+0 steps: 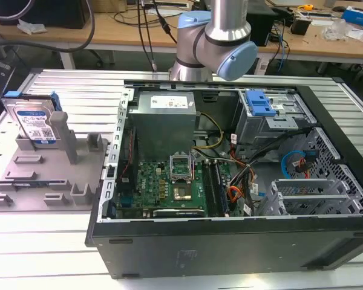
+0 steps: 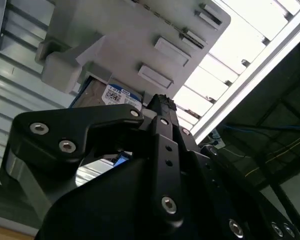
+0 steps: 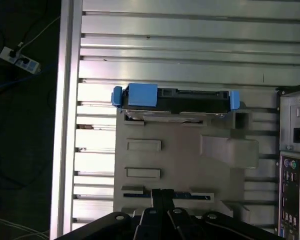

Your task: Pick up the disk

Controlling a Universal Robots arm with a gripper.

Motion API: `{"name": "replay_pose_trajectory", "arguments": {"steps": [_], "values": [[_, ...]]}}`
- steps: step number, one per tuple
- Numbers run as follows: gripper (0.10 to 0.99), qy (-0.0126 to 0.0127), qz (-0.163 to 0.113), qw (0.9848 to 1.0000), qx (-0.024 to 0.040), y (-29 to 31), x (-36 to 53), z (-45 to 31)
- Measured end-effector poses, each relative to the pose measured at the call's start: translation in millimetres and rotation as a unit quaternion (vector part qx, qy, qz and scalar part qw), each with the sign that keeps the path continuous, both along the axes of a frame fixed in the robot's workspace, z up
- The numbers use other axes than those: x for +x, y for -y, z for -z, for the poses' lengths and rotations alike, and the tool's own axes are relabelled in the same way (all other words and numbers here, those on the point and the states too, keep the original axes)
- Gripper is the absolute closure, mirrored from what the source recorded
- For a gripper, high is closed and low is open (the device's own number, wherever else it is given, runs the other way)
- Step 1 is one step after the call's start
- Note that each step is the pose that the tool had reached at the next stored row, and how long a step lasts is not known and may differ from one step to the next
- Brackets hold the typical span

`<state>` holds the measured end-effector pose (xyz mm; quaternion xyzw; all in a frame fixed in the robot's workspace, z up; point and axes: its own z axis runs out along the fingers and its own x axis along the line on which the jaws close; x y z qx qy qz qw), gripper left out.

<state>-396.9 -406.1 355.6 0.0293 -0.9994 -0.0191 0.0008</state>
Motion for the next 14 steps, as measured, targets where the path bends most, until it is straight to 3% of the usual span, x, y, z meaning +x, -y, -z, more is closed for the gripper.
{"name": "replay_pose_trajectory", "arguments": {"steps": [5,6,7,8,9,11,14], "values": [[0.98,0.0,-0.056,0.9984,0.0,0.0,0.0,0.1],[0.98,0.0,-0.078,0.9969,0.0,0.0,0.0,0.1],[0.98,0.0,-0.103,0.9946,0.0,0.0,0.0,0.2],[0.98,0.0,-0.137,0.9906,0.0,0.0,0.0,0.4],[0.98,0.0,-0.156,0.9877,0.0,0.0,0.0,0.6],[0.98,0.0,-0.178,0.9841,0.0,0.0,0.0,0.9],[0.973,0.0,-0.214,0.9769,0.0,0.0,0.0,1.4]]}}
